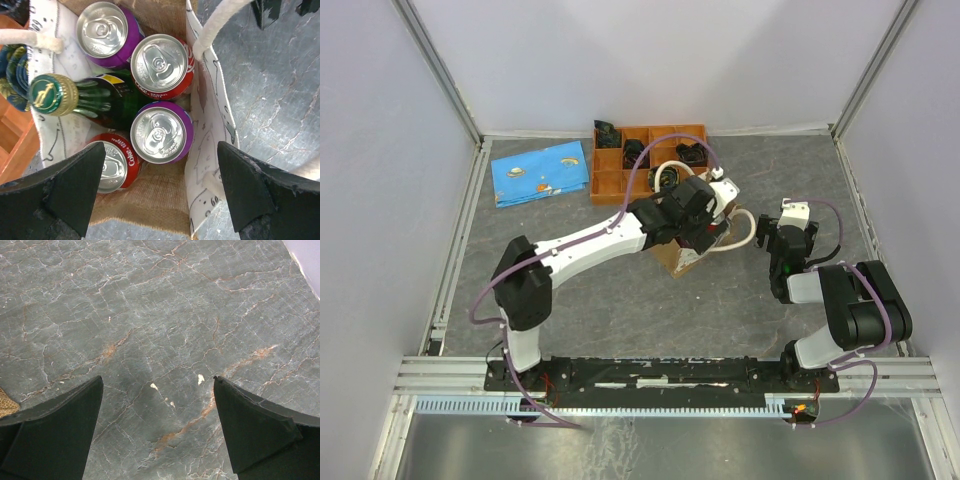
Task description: Take the beverage out of the canvas bag
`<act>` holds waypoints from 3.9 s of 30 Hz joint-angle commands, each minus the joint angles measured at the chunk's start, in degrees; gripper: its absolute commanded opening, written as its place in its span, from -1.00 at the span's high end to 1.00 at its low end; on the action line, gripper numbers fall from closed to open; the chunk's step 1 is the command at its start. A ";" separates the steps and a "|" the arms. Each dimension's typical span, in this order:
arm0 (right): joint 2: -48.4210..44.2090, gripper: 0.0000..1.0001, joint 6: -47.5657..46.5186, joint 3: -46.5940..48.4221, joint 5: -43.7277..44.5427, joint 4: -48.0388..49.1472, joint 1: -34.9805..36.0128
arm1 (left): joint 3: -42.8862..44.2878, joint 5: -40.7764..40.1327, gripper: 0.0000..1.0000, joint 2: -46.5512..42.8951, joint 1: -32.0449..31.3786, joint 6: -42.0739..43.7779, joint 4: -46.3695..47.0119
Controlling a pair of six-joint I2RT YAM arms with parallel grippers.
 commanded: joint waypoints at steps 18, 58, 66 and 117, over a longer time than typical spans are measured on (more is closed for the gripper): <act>-0.48 -0.98 0.31 1.51 -0.31 1.86 -0.11 | 0.37 -1.86 -0.98 7.96 0.07 -0.29 2.34; -0.53 -0.98 0.32 1.52 -0.31 1.86 -0.12 | 1.97 -0.61 0.95 4.97 1.85 -1.34 1.19; -0.54 -0.98 0.30 1.52 -0.31 1.86 -0.12 | 6.92 -2.95 0.94 -1.16 1.86 0.67 0.93; -0.51 -0.98 0.27 1.56 -0.31 1.77 -0.09 | -32.73 -14.52 0.95 -28.62 28.19 -9.47 21.94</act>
